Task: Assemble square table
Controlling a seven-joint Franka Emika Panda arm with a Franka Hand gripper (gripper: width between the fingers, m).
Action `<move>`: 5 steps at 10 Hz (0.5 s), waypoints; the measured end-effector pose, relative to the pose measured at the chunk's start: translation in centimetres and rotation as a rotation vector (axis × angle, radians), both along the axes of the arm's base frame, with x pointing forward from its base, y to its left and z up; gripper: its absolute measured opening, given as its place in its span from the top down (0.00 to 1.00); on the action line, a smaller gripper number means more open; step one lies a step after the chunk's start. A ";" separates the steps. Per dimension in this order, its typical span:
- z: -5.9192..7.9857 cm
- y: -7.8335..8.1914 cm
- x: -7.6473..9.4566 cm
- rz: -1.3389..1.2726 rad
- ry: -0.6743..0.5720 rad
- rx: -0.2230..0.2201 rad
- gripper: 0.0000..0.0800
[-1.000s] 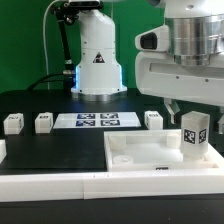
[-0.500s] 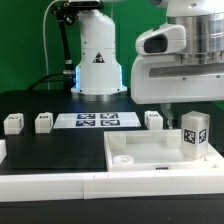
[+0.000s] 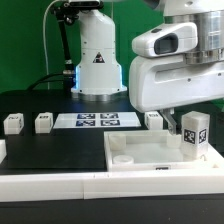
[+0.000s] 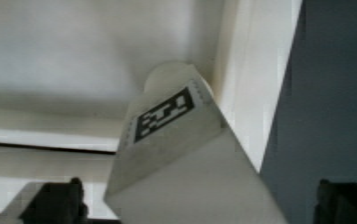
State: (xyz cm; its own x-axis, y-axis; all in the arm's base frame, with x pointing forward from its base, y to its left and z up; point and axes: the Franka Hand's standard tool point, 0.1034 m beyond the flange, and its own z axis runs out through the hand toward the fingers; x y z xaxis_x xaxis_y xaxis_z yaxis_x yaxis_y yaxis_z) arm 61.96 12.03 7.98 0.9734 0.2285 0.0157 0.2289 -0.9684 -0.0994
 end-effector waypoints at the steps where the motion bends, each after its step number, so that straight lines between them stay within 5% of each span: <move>1: 0.0 0.0 -0.1 0.061 -0.003 -0.007 0.19; 3: -0.1 0.0 -0.1 0.125 -0.014 -0.013 0.19; 5: -0.3 0.0 -0.2 0.124 -0.017 -0.013 0.47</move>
Offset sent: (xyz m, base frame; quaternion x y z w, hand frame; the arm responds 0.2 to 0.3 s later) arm -0.0106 0.0034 -0.0022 -0.0036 0.0163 -0.0375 0.9992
